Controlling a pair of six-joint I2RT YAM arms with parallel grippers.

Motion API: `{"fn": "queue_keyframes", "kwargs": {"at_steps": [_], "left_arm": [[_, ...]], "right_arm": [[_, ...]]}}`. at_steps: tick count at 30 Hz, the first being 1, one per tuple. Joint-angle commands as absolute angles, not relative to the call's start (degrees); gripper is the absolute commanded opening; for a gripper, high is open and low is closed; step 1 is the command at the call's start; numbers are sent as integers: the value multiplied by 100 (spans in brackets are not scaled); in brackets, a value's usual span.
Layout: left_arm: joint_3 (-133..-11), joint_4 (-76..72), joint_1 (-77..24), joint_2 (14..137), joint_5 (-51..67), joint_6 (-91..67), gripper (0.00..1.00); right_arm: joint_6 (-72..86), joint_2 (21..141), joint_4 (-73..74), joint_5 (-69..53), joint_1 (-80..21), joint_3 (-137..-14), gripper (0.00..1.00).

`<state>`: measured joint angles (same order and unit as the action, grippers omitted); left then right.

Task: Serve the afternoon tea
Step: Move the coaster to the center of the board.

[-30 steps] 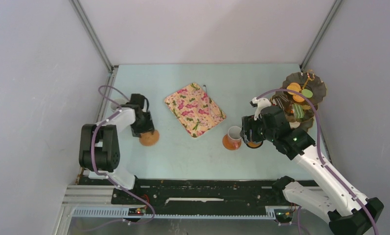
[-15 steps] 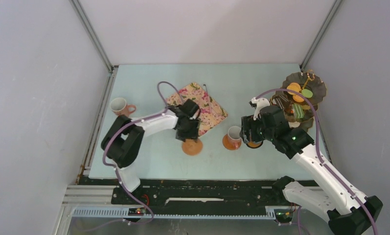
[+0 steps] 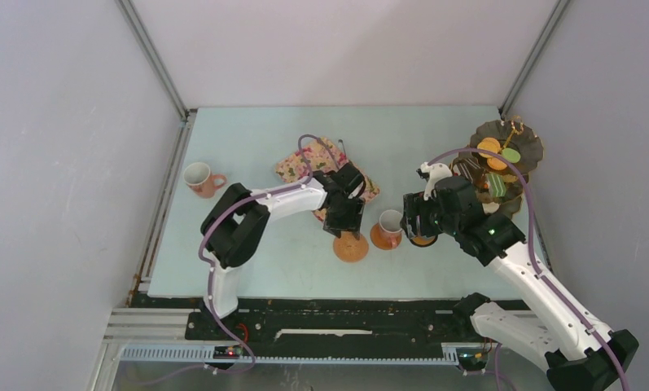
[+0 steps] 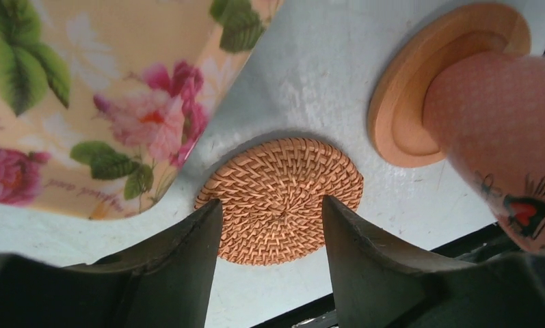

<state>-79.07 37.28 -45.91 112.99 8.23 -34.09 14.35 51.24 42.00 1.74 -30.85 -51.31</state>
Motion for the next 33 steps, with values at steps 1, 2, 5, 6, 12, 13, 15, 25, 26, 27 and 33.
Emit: {"fn": "queue_keyframes", "kwargs": {"at_steps": [1,2,5,6,12,13,15,25,26,27,33], "left_arm": [[-8328,3808,-4434,11843,680,-3340,62],[-8396,3841,-4385,11881,653,-3314,62],[-8506,3970,-4275,11873,527,-3213,62],[-8493,3993,-4264,11840,497,-3193,62],[-8354,4059,-4202,11789,329,-3085,63],[-8342,4035,-4162,11792,333,-3071,63],[-8383,4031,-4089,11819,332,-3016,63],[-8639,4130,-3782,11742,451,-2770,63],[-8621,4101,-3820,11718,542,-2803,63],[-8598,4052,-3876,11720,646,-2834,63],[-8512,3846,-4229,11774,932,-3114,63]], "right_arm": [[1367,5030,4170,155,-3041,-5150,71],[1367,5020,4181,155,-3040,-5150,71],[1363,4985,4209,171,-3030,-5150,71],[1363,4984,4224,182,-3030,-5148,71],[1363,5044,4193,180,-3009,-5150,71],[1362,5040,4196,177,-3011,-5150,71],[1370,5030,4209,172,-3007,-5150,71],[1380,5074,4200,162,-3005,-5150,71],[1385,5093,4197,171,-3010,-5150,71],[1385,5105,4193,176,-3005,-5150,71],[1397,5093,4198,217,-2994,-5150,71]]}}
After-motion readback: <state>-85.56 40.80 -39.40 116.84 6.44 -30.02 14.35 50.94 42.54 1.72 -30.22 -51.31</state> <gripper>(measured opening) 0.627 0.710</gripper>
